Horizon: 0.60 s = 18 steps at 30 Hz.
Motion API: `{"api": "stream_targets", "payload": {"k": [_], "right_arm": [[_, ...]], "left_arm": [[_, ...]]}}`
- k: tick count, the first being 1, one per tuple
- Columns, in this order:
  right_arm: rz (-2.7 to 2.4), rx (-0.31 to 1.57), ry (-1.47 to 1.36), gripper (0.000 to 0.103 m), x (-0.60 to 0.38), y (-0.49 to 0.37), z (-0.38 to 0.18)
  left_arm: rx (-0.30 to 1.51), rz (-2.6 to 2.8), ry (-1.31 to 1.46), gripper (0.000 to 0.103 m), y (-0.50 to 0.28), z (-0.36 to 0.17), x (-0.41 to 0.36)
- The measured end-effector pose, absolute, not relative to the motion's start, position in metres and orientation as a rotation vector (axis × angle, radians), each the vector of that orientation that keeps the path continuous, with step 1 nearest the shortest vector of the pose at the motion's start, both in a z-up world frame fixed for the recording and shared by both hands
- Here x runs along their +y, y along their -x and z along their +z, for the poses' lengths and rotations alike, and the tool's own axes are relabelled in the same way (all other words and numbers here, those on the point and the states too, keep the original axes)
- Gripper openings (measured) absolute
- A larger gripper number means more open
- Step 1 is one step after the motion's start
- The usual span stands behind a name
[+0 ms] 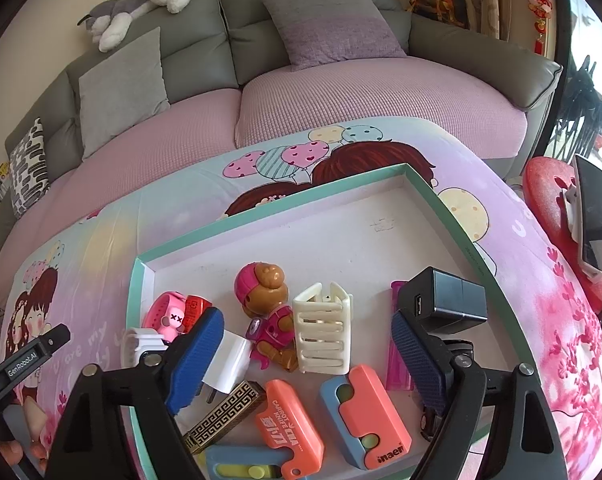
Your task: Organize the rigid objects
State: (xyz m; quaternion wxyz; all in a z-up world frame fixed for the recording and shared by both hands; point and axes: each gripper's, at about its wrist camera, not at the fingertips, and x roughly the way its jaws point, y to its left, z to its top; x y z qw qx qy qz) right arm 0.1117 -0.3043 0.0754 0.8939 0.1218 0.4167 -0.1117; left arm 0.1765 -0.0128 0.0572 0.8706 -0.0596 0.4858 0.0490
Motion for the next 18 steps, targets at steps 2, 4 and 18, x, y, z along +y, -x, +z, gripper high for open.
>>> {"api": "stream_targets", "payload": {"k": [2, 4, 18], "right_arm": [[-0.241, 0.862, -0.247, 0.103, -0.304, -0.112, 0.075], [-0.247, 0.86, -0.245, 0.103, -0.305, -0.112, 0.076], [-0.245, 0.876, -0.25, 0.103, -0.303, -0.113, 0.073]], "left_arm": [[1.017, 0.094, 0.125, 0.1, -0.177, 0.055, -0.015], [1.018, 0.084, 0.134, 0.1, -0.178, 0.052, -0.016], [1.019, 0.072, 0.14, 0.1, -0.18, 0.046, -0.02]]}}
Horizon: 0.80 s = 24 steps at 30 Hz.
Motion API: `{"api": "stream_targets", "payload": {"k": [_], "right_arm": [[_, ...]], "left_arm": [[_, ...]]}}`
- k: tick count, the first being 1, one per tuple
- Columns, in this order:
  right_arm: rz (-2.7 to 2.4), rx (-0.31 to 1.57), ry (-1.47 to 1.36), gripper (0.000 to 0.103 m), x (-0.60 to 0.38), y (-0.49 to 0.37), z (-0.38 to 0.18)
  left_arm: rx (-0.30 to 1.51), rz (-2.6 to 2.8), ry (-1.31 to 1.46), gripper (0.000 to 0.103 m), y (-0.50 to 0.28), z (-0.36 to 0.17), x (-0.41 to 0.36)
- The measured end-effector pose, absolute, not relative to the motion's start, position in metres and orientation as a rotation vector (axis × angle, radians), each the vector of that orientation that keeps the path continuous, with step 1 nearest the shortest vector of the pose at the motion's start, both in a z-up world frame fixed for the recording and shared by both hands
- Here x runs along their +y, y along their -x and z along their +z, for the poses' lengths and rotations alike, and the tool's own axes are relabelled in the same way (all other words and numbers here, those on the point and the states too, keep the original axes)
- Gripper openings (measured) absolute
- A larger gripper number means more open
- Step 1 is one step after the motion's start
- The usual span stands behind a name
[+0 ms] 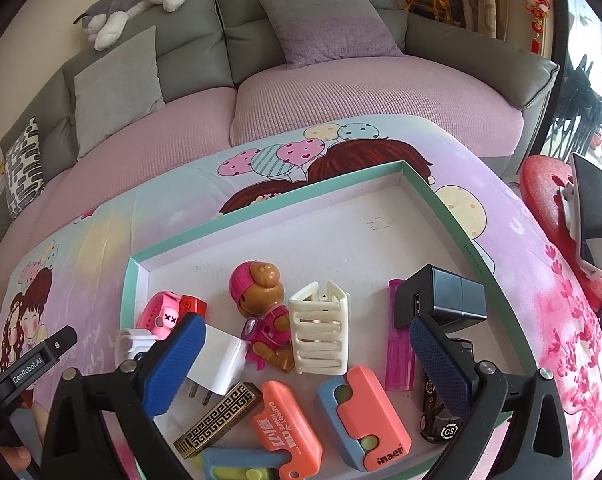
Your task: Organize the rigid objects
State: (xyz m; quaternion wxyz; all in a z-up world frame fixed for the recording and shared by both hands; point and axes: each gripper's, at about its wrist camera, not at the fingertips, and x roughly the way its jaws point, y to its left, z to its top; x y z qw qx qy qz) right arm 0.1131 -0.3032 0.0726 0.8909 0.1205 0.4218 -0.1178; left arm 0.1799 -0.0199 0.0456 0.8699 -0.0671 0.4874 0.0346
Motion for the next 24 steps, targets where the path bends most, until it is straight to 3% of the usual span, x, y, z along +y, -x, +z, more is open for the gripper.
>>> {"api": "stream_targets", "payload": {"k": [24], "right_arm": [[-0.179, 0.888, -0.231, 0.103, -0.279, -0.091, 0.096]], "left_arm": [[0.988, 0.113, 0.068, 0.1, -0.145, 0.091, -0.04]]}}
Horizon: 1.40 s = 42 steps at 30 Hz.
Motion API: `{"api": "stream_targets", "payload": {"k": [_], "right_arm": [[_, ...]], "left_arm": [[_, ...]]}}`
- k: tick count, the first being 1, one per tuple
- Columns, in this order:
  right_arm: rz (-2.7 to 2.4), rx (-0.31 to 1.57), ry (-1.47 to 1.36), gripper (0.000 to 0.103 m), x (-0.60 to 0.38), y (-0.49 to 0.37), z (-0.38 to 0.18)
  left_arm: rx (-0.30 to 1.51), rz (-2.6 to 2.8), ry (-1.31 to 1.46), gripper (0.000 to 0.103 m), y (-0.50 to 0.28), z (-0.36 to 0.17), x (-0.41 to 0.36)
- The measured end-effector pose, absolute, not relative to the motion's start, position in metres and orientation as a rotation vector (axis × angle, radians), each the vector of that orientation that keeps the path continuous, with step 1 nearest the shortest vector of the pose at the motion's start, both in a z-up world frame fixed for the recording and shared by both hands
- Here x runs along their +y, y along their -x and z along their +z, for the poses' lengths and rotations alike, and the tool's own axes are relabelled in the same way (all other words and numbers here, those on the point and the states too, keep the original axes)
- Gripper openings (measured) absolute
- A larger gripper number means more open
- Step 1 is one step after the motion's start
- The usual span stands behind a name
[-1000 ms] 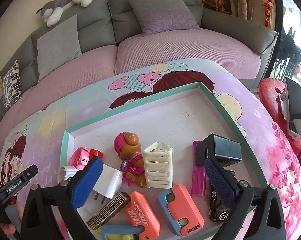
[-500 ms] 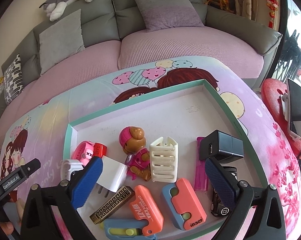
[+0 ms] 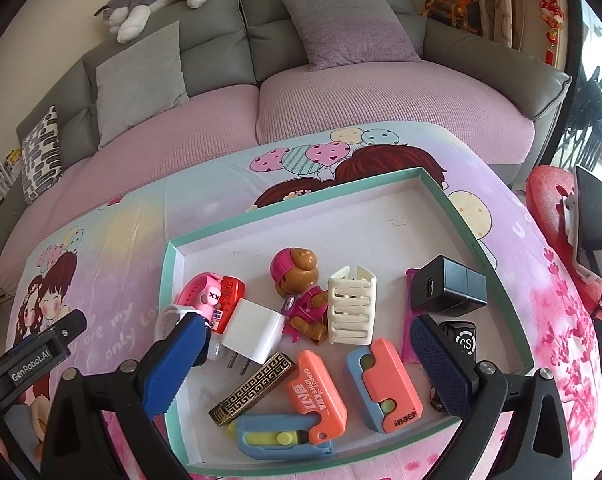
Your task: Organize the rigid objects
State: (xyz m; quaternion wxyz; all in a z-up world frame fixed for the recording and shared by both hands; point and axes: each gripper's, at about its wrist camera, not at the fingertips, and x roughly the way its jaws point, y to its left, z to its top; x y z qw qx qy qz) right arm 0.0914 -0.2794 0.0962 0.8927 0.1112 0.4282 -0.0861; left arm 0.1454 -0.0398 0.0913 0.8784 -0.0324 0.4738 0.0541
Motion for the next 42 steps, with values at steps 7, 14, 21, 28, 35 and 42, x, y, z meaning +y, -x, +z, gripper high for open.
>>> {"api": "stream_targets", "payload": {"k": [7, 14, 21, 28, 35, 42], "right_arm": [[-0.157, 0.904, -0.211, 0.103, -0.269, -0.084, 0.098], [-0.121, 0.951, -0.202, 0.103, -0.257, -0.07, 0.085], [-0.121, 0.97, -0.182, 0.103, -0.25, -0.056, 0.081], [-0.126, 1.006, -0.164, 0.103, -0.245, -0.039, 0.069], [-0.124, 1.018, -0.154, 0.103, -0.242, -0.03, 0.066], [-0.125, 1.023, -0.149, 0.103, -0.242, -0.027, 0.065]], "left_arm": [[1.01, 0.1, 0.056, 0.1, -0.125, 0.087, -0.037], [1.053, 0.124, 0.044, 0.1, -0.109, 0.077, -0.023], [1.085, 0.108, 0.008, 0.1, -0.092, 0.065, -0.021], [1.091, 0.093, -0.025, 0.1, -0.077, 0.06, -0.022], [1.091, 0.089, -0.057, 0.1, -0.066, 0.059, -0.023], [1.099, 0.094, -0.046, 0.1, -0.063, 0.058, -0.018]]}}
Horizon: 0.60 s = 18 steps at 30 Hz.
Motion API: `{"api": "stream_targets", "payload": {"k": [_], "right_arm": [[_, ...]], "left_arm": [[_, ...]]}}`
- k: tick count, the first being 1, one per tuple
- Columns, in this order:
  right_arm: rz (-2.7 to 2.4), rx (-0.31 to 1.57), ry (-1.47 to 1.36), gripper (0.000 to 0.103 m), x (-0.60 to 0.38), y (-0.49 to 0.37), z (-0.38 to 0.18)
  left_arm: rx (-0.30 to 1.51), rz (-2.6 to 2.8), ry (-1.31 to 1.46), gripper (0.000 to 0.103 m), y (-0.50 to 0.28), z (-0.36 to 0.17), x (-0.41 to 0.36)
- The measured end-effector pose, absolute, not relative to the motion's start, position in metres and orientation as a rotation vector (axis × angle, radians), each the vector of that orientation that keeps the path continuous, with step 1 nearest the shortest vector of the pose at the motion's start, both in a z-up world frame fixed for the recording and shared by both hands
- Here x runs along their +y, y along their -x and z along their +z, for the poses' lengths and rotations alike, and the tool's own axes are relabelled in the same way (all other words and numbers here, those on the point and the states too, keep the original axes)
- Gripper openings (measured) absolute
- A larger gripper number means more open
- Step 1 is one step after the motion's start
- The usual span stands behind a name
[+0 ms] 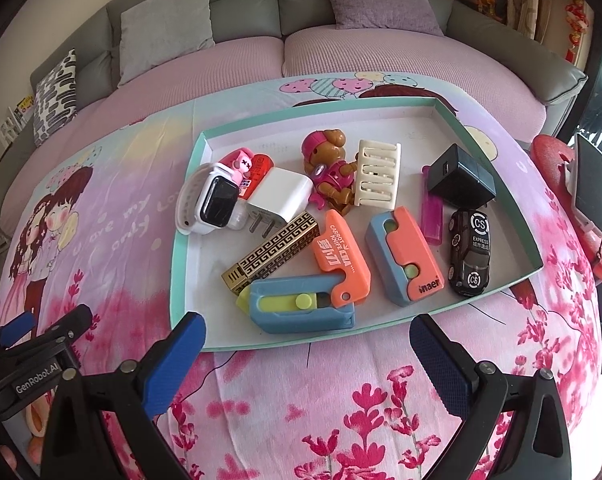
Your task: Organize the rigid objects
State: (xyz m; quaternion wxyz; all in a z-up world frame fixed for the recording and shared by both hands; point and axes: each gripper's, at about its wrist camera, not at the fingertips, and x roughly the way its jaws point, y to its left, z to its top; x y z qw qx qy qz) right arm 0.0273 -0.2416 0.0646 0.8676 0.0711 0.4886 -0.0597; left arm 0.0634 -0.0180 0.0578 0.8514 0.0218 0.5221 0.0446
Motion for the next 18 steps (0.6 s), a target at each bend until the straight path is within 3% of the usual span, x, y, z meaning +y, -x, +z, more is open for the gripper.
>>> {"api": "stream_targets", "payload": {"k": [18], "right_arm": [[-0.117, 1.041, -0.141, 0.103, -0.239, -0.034, 0.052]], "left_arm": [[1.135, 0.072, -0.052, 0.1, -0.069, 0.048, -0.018]]}}
